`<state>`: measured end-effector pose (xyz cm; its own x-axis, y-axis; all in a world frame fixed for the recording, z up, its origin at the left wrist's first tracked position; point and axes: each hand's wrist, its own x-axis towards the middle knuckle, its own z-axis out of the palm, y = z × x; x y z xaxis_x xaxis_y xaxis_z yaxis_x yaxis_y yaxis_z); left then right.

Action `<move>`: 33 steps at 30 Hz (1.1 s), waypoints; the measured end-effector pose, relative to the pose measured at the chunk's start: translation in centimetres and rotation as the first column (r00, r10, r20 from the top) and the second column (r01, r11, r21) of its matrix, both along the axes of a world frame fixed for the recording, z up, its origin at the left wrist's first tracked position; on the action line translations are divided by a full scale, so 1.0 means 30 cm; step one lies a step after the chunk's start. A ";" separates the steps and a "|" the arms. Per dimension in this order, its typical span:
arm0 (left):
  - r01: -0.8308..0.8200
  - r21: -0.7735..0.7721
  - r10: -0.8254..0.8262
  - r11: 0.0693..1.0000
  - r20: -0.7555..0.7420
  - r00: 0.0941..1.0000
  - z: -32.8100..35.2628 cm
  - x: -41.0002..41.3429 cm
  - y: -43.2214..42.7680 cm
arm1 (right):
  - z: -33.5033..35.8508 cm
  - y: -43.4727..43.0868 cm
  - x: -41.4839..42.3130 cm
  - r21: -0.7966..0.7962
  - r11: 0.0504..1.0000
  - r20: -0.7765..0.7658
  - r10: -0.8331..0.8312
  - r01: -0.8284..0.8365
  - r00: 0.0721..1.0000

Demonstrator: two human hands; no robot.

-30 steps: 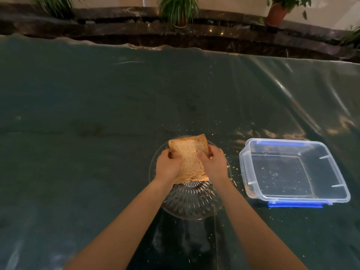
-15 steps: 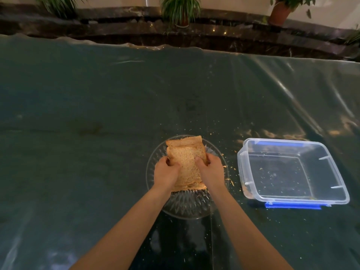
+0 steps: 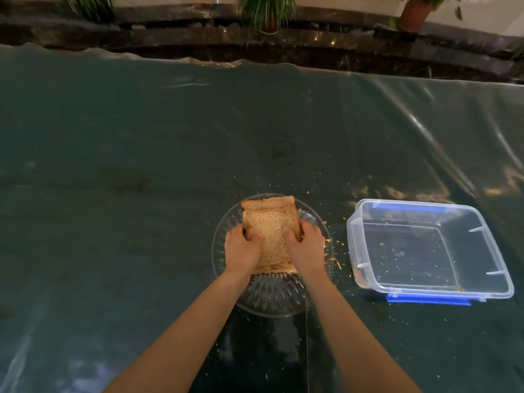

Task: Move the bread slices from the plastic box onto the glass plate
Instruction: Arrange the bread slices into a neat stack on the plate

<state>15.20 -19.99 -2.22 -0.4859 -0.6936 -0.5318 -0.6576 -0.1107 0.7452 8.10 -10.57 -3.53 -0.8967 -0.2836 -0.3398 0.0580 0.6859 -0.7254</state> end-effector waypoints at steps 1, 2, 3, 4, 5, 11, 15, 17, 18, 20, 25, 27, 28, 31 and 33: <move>-0.005 0.006 0.005 1.000 -0.001 1.000 0.000 0.002 -0.003 | -0.001 -0.001 0.005 -0.003 1.000 0.003 -0.001 0.001 1.000; -0.007 0.014 0.007 1.000 0.002 1.000 0.001 0.003 -0.008 | -0.003 -0.001 0.010 -0.006 1.000 0.005 -0.004 0.004 1.000; -0.001 0.018 0.001 1.000 0.006 1.000 0.000 0.004 -0.013 | -0.004 -0.001 0.014 -0.007 1.000 0.005 -0.008 0.008 1.000; 0.009 0.018 -0.009 1.000 0.011 1.000 0.000 0.004 -0.016 | -0.006 -0.002 0.016 -0.011 1.000 0.005 -0.013 0.013 1.000; 0.018 0.013 -0.018 1.000 0.015 1.000 0.001 0.005 -0.018 | -0.007 -0.002 0.017 -0.017 1.000 0.006 -0.017 0.017 1.000; 0.043 -0.074 -0.042 0.996 0.002 0.999 0.001 0.029 -0.008 | 0.002 0.012 0.053 -0.006 0.999 -0.105 -0.050 0.050 0.993; 0.074 -0.159 -0.072 0.984 0.020 0.997 -0.001 0.040 0.002 | 0.014 0.013 0.073 -0.031 0.997 -0.153 -0.071 0.067 0.986; 0.086 -0.175 -0.081 0.981 0.032 0.996 0.003 0.043 0.002 | 0.015 0.014 0.078 -0.043 0.997 -0.160 -0.072 0.066 0.985; 0.094 -0.177 -0.089 0.980 0.035 0.995 0.004 0.045 0.002 | 0.014 0.016 0.081 -0.049 0.997 -0.161 -0.074 0.067 0.984; 0.108 -0.178 -0.103 0.978 0.036 0.994 0.003 0.051 0.003 | 0.011 0.023 0.084 -0.058 0.996 -0.155 -0.078 0.069 0.985; 0.123 -0.197 -0.117 0.973 0.042 0.992 0.000 0.063 0.005 | 0.009 0.029 0.084 -0.050 0.995 -0.165 -0.090 0.083 0.982; 0.107 -0.225 -0.106 0.969 0.017 0.994 0.004 0.077 0.012 | 0.010 0.034 0.098 -0.027 0.997 -0.220 -0.075 0.071 0.973; 0.100 -0.234 -0.103 0.967 0.000 0.995 0.008 0.087 0.018 | 0.011 0.037 0.109 -0.024 0.997 -0.244 -0.071 0.067 0.967; 0.086 -0.256 -0.100 0.963 -0.044 0.994 0.011 0.124 0.038 | 0.013 0.052 0.144 -0.069 0.994 -0.245 -0.101 0.087 0.964; 0.081 -0.243 -0.095 0.967 -0.049 0.994 0.002 0.150 0.048 | 0.010 0.065 0.163 -0.102 0.986 -0.209 -0.152 0.133 0.966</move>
<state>19.71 -18.54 -2.18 -0.5764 -0.7506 -0.3232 -0.6104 0.1324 0.7809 13.00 -8.63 -3.24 -0.9793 -0.1669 -0.1143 -0.0131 0.6164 -0.7873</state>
